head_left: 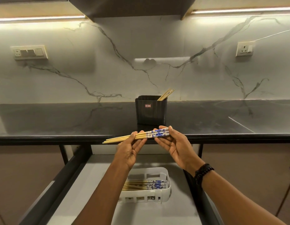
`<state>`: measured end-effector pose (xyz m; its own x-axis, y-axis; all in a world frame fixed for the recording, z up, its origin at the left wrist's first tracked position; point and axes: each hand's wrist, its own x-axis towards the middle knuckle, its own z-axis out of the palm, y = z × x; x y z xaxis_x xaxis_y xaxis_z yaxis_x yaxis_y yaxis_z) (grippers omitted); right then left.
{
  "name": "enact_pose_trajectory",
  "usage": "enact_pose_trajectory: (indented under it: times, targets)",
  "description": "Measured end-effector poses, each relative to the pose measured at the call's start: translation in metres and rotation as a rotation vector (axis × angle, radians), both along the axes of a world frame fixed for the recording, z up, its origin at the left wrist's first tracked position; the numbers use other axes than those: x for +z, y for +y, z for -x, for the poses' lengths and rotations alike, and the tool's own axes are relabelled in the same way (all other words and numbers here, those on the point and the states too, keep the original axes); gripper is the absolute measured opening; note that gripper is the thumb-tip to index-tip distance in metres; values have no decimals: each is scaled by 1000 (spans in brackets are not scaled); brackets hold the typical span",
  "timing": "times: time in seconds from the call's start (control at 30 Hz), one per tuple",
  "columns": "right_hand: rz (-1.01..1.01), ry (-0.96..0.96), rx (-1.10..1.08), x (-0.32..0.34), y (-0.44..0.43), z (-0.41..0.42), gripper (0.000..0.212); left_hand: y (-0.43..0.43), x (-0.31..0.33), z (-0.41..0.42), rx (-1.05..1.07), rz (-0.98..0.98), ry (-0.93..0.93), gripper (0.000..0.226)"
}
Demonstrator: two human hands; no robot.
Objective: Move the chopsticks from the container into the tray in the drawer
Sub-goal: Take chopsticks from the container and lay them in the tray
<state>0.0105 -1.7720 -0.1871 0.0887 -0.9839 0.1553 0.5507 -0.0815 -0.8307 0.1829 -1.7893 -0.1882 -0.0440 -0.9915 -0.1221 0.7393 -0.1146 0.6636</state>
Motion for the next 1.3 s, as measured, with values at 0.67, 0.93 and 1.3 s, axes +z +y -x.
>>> enact_pose_trajectory:
  times: [0.67,0.93,1.3]
  targets:
    - [41,220,-2,2,1,11,31,-1,2,-8,-10,100,-91,27]
    - [90,366,-93,-3,-2,14,19,-4,0,-13,-53,95,-96,24]
    - [-83,370,-28,-17,-13,35,18,-21,-10,-50,376,-136,-127,11]
